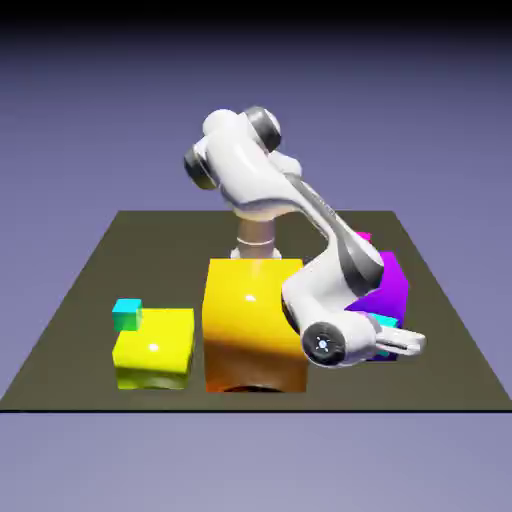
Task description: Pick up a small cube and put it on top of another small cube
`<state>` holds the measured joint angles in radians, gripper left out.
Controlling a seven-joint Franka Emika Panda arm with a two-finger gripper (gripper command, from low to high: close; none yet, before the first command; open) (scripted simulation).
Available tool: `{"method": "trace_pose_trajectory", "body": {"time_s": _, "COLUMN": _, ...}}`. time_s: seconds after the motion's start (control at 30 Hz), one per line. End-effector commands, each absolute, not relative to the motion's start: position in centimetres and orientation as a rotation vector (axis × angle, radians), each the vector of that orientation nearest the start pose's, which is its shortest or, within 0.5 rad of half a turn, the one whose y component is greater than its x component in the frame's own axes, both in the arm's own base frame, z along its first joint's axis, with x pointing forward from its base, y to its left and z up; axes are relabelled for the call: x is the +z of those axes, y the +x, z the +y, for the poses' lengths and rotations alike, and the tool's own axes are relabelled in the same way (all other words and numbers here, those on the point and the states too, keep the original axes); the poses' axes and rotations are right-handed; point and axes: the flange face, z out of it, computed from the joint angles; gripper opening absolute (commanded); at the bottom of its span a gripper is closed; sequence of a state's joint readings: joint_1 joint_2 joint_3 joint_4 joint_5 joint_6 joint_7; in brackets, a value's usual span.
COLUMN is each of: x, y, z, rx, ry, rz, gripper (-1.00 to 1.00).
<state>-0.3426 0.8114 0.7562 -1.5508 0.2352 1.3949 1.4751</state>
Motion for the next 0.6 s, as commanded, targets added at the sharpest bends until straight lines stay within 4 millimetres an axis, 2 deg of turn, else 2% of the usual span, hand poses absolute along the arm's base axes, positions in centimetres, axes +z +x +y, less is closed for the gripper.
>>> {"method": "trace_pose_trajectory", "body": {"time_s": 0.0, "x": 27.9, "y": 55.9, "z": 21.3, "rx": 1.683, "ry": -2.489, "rz": 1.362, "gripper": -1.00}}
{"method": "trace_pose_trajectory", "body": {"time_s": 0.17, "x": 33.3, "y": 47.7, "z": 27.6, "rx": 1.694, "ry": -2.998, "rz": 0.847, "gripper": -1.00}}
{"method": "trace_pose_trajectory", "body": {"time_s": 0.33, "x": 38.0, "y": 39.0, "z": 31.7, "rx": 1.678, "ry": -3.434, "rz": 0.277, "gripper": -1.00}}
{"method": "trace_pose_trajectory", "body": {"time_s": 0.37, "x": 37.9, "y": 36.9, "z": 33.2, "rx": 1.650, "ry": -3.521, "rz": 0.118, "gripper": -1.00}}
{"method": "trace_pose_trajectory", "body": {"time_s": 0.4, "x": 37.9, "y": 36.1, "z": 33.7, "rx": 1.638, "ry": -3.552, "rz": 0.057, "gripper": -1.00}}
{"method": "trace_pose_trajectory", "body": {"time_s": 0.43, "x": 37.9, "y": 36.1, "z": 33.7, "rx": 1.638, "ry": -3.552, "rz": 0.057, "gripper": -1.00}}
{"method": "trace_pose_trajectory", "body": {"time_s": 0.57, "x": 35.6, "y": 34.1, "z": 32.0, "rx": 1.635, "ry": -3.553, "rz": 0.054, "gripper": -1.00}}
